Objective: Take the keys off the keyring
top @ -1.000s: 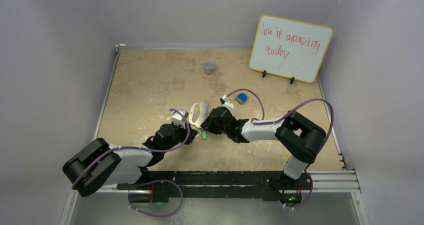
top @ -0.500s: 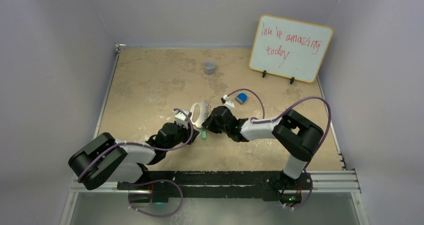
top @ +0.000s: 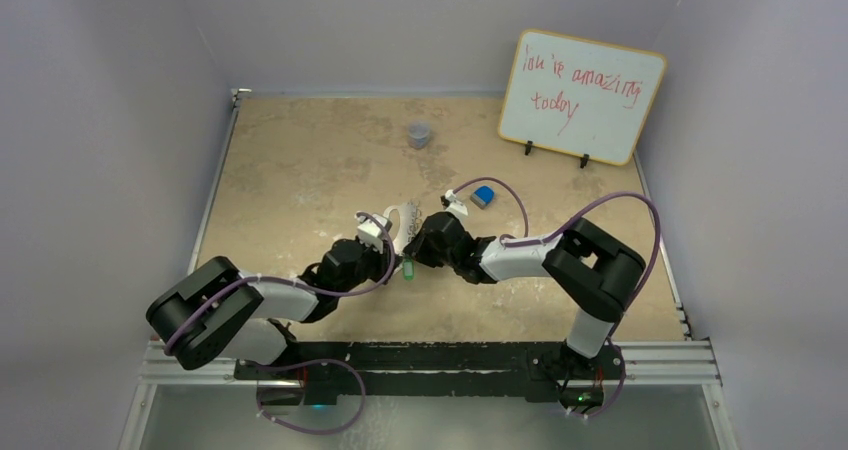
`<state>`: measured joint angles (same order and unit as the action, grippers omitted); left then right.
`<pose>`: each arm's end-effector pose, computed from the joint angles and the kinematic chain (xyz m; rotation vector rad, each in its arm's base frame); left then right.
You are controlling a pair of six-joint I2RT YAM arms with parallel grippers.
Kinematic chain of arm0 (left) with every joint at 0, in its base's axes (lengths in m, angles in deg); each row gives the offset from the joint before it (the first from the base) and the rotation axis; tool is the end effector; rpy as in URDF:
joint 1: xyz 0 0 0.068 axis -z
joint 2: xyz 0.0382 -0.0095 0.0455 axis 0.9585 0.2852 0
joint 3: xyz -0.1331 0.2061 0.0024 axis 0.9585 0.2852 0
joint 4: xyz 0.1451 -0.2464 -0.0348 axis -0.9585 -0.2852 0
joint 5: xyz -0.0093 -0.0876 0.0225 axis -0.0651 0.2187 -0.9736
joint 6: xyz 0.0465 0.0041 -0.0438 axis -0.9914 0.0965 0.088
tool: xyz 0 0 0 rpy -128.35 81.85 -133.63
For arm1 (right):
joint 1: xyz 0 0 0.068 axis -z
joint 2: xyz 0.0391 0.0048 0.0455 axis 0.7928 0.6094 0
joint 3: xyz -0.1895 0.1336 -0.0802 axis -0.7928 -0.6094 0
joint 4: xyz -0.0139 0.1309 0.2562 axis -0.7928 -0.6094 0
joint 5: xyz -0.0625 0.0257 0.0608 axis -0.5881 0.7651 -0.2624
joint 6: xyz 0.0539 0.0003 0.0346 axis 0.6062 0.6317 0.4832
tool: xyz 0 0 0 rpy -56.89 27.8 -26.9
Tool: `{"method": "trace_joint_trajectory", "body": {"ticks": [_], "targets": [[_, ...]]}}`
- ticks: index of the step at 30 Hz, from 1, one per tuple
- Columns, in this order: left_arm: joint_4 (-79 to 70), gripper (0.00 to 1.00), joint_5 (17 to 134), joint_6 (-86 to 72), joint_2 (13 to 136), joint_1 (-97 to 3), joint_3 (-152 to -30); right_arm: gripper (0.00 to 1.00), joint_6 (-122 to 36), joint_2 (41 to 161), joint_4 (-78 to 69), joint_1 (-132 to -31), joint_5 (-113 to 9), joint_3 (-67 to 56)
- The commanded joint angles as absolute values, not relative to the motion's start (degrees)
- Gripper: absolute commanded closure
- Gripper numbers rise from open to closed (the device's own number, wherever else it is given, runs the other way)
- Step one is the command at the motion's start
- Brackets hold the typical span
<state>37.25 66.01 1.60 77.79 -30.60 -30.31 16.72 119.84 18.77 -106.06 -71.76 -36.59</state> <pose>0.1826 -0.1676 0.0669 0.3860 2.0090 -0.6822 0.2273 0.2913 0.0897 0.3841 2.2655 0.9723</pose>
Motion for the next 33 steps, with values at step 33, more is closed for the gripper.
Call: {"method": "trace_joint_trajectory", "body": {"ticks": [33], "targets": [[34.3,0.81,63.6,2.5,70.3,-30.4,-31.8,0.72,10.7,118.7,17.3,-105.9,-70.9,-32.3]]}}
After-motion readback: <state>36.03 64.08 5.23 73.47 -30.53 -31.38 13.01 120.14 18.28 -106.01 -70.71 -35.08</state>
